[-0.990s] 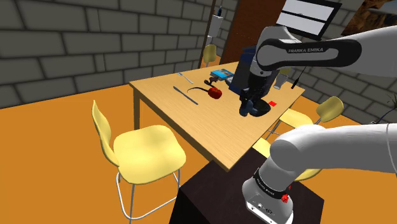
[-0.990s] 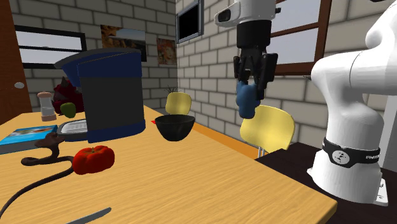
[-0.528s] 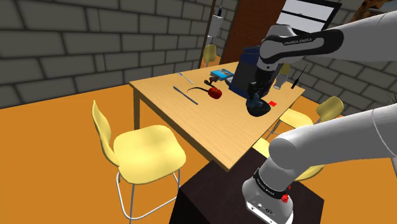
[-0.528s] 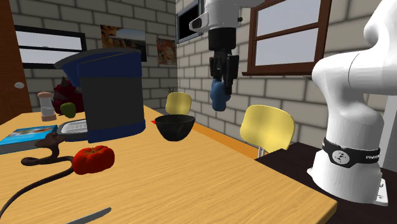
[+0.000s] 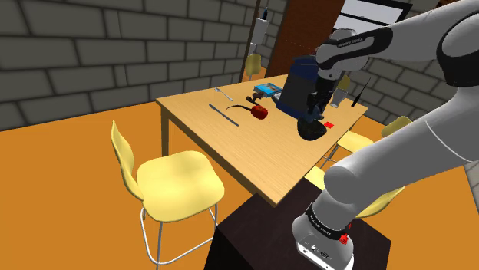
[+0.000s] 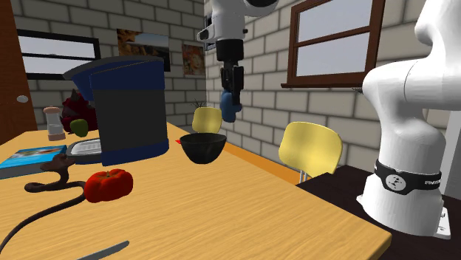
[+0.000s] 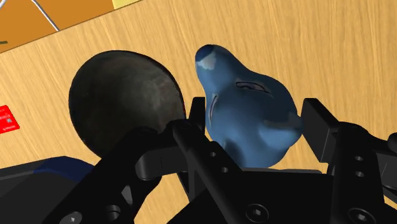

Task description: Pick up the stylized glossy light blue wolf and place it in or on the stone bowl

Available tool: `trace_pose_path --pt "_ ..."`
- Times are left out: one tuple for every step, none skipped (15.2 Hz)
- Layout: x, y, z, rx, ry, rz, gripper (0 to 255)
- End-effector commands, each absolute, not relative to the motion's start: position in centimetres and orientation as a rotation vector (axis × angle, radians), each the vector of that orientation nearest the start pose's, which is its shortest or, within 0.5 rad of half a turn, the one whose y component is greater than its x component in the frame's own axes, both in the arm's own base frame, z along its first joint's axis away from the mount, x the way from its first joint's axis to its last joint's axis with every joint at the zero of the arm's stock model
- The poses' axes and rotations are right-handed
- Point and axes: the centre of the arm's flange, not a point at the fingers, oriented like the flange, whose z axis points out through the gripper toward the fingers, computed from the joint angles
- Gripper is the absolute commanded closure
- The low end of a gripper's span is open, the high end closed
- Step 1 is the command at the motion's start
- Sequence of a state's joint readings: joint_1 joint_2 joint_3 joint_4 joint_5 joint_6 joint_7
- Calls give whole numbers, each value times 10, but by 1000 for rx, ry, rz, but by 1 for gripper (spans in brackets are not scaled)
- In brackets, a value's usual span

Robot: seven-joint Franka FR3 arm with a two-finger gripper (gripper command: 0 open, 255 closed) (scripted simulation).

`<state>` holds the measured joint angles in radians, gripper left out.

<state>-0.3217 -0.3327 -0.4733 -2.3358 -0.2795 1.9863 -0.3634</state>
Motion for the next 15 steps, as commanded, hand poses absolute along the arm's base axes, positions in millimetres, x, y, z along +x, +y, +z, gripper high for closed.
trace_pose_path --pt "303 -364 448 -3172 455 146 255" --pt "305 -377 448 -3172 455 146 255" --pt "307 -390 449 -3172 455 146 255" --pt "308 -404 450 -3172 455 146 255" --pt "310 -417 450 -3172 455 146 255" --pt "312 -430 451 -3172 455 146 255" --pt "314 -443 451 -3172 455 146 255" --pt "316 -456 452 -3172 455 146 255" --pt "317 -469 453 -3172 455 146 255" --pt "319 -482 453 -3172 455 146 255" --pt "322 -502 454 -3172 455 146 255" --pt "322 -502 449 -3172 455 146 255" --pt "322 -502 443 -3172 455 146 255" --pt "322 -502 438 -3172 455 146 255" --pt "322 -502 433 -3172 455 146 255"
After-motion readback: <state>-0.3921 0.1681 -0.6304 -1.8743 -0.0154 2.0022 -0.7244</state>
